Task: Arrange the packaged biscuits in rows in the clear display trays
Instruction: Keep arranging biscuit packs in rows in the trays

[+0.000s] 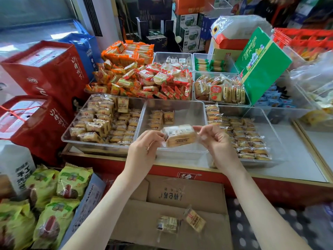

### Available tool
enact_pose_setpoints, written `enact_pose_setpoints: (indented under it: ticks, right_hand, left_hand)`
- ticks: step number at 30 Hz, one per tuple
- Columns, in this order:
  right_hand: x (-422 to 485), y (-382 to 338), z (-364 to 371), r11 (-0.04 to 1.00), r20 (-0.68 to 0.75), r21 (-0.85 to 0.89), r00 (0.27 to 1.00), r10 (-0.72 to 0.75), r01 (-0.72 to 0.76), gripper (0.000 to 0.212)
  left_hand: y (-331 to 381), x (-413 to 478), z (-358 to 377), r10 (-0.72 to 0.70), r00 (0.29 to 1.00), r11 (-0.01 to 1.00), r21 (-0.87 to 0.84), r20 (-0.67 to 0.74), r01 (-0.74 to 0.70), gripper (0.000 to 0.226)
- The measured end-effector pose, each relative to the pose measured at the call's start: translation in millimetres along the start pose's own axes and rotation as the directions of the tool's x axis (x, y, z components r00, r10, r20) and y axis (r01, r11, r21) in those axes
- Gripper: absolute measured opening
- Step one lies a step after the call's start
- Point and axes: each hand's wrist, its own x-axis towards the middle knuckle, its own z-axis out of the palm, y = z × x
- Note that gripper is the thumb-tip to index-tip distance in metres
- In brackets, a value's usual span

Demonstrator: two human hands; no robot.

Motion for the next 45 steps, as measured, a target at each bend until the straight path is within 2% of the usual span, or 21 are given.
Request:
enact_pose_setpoints:
  ticks: [3,5,7,8,11,15,19,22,25,29,31,33,36,37,38,40,43,45]
  right_hand:
    - [-5.1,-4.4,-1.5,0.996,0.036,-0.022,0.996,-0.082,0.083,0.041]
    - [-7.2,-5.7,-3.3,0.985,0.021,-0.078,0.988,-0.155,0.156,0.034]
    - [-8.9,-6.3,-5.4,0.970,0.008,-0.117,0.977,-0.213,0.212,0.026]
    - [-9.6,-6.1,-7.0,0.965,0.008,-0.127,0.973,-0.232,0.231,0.024]
    - [-11.7,-4.9,-13.4,0.950,0.028,-0.173,0.965,-0.259,0.260,0.015]
    - [-12.5,-4.8,-25.3,0.960,-0.011,-0.144,0.970,-0.243,0.239,0.014]
    - [-11.6,1.3,-45.1,0.964,-0.031,-0.146,0.973,-0.230,0.223,0.021]
    - [-8.6,8.2,-65.7,0.960,-0.048,-0.215,0.980,-0.193,0.178,0.027]
    - [-5.8,13.4,-88.6,0.972,0.040,-0.209,0.994,-0.099,0.106,0.028]
    - [-7.7,17.9,-121.4,0.990,0.246,-0.124,0.965,0.093,-0.064,0.072]
    - [-5.9,21.3,-132.1,0.980,0.324,-0.175,0.934,0.149,-0.096,0.080]
    - [1.2,26.4,-140.6,0.981,0.287,-0.156,0.945,0.157,-0.116,0.073]
    - [21.3,38.6,-156.2,0.980,0.076,-0.076,0.979,0.190,-0.185,0.052]
    - [31.0,45.0,-161.6,0.972,-0.017,-0.104,0.978,0.210,-0.211,0.047]
    - [42.1,52.4,-166.0,0.954,-0.120,-0.175,0.967,0.227,-0.245,0.044]
    - [65.3,66.9,-170.1,0.861,-0.280,-0.381,0.930,0.239,-0.336,0.048]
    - [90.1,90.4,-162.4,0.696,-0.308,-0.610,0.922,0.233,-0.379,0.062]
    - [99.4,100.5,-155.1,0.648,-0.292,-0.672,0.933,0.211,-0.358,0.059]
  left_hand:
    - [-1.7,-1.5,1.9,0.030,0.998,0.995,-0.095,0.049,-0.026,0.009]
    - [5.7,-2.8,4.6,-0.125,0.988,0.943,-0.299,0.086,0.145,0.011]
    - [18.6,-1.4,7.4,-0.375,0.914,0.723,-0.568,0.156,0.393,0.015]
    - [22.9,0.7,9.6,-0.473,0.865,0.624,-0.629,0.169,0.464,0.020]
    - [26.7,9.0,19.6,-0.670,0.710,0.464,-0.624,0.218,0.629,0.037]
    - [35.2,14.5,35.4,-0.742,0.514,0.233,-0.553,0.431,0.800,0.016]
    - [43.5,17.9,60.8,-0.792,0.398,0.085,-0.562,0.463,0.823,0.013]
    - [47.6,22.8,81.9,-0.814,0.373,0.083,-0.545,0.446,0.834,0.014]
    - [49.3,29.1,103.0,-0.816,0.384,0.124,-0.520,0.431,0.845,0.016]
    - [49.0,39.6,139.7,-0.822,0.341,0.125,-0.440,0.456,0.889,0.016]
    - [48.8,42.6,160.1,-0.811,0.306,0.101,-0.395,0.499,0.913,0.018]
    - [50.1,44.5,176.3,-0.793,0.283,0.078,-0.371,0.539,0.925,0.019]
    - [46.4,47.2,192.3,-0.783,0.286,0.088,-0.357,0.552,0.930,0.015]
    - [43.2,47.8,195.5,-0.791,0.292,0.104,-0.352,0.538,0.930,0.014]
    - [38.7,47.6,198.0,-0.804,0.306,0.146,-0.330,0.510,0.933,0.015]
    - [25.7,42.8,199.4,-0.827,0.383,0.313,-0.229,0.411,0.922,0.021]
    - [7.1,31.5,187.8,-0.795,0.554,0.572,0.004,0.248,0.820,0.024]
    - [-5.7,22.5,172.7,-0.740,0.639,0.669,0.142,0.211,0.729,0.028]
